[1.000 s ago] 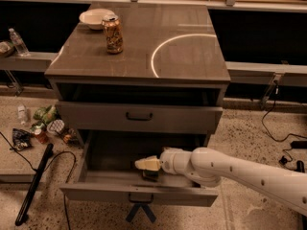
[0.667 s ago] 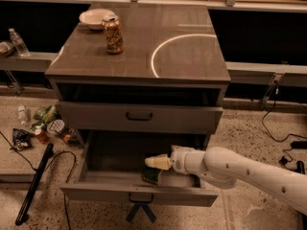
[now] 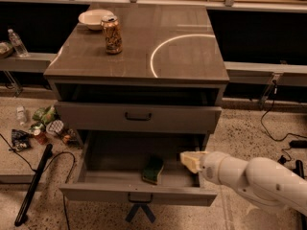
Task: Place sponge into middle drawer
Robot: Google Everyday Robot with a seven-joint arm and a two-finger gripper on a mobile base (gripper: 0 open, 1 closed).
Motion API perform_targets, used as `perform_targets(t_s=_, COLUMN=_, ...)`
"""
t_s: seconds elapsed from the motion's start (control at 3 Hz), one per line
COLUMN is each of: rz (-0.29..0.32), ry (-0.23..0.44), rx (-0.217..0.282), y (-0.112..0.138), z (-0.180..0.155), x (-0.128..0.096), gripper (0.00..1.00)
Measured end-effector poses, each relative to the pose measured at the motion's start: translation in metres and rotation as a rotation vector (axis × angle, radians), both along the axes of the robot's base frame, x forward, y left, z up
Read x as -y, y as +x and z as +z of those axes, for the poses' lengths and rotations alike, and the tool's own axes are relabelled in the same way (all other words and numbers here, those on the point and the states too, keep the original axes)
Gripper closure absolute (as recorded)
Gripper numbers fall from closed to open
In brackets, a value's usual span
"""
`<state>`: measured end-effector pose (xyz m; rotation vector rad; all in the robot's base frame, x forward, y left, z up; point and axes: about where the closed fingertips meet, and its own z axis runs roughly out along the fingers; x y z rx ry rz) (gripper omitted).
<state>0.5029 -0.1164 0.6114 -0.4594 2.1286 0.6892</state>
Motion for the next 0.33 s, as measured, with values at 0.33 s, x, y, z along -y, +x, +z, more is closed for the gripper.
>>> perform_targets(t_s=0.33, rz=-0.089, ry=-0.071, rx=0.061, y=-0.0103, z=0.0392, x=0.0436, gripper=0.65)
